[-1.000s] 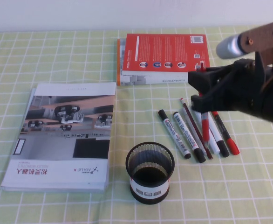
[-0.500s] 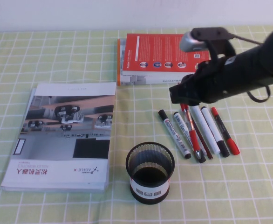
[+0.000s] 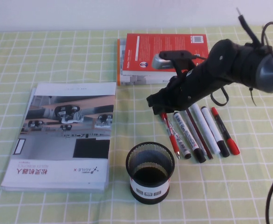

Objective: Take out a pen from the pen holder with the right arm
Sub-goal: 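Take a marker out of the pen holder and lay it on the table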

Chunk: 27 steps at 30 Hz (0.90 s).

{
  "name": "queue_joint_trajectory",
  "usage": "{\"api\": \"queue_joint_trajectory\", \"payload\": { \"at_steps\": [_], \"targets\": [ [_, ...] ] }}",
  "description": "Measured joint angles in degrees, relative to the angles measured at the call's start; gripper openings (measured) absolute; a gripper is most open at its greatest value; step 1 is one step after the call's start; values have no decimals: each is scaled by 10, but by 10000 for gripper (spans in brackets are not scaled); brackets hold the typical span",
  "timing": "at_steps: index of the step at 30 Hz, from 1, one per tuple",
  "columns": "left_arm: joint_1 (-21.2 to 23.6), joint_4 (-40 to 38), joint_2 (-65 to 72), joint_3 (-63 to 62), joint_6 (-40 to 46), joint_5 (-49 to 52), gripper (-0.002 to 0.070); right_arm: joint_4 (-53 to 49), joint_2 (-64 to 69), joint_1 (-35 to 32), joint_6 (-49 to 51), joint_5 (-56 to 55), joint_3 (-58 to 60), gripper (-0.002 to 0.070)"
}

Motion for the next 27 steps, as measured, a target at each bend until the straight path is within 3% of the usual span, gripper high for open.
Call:
{"api": "queue_joint_trajectory", "payload": {
  "at_steps": [15,22,27],
  "targets": [
    [0,0,0,0,0,0,-5,1,44,3,2,-24,-15,62],
    [0,0,0,0,0,0,-5,-5,44,3,2,-33,-15,211],
    [0,0,0,0,0,0,-5,-59,41,7,52,-33,-14,263]
  ]
}}
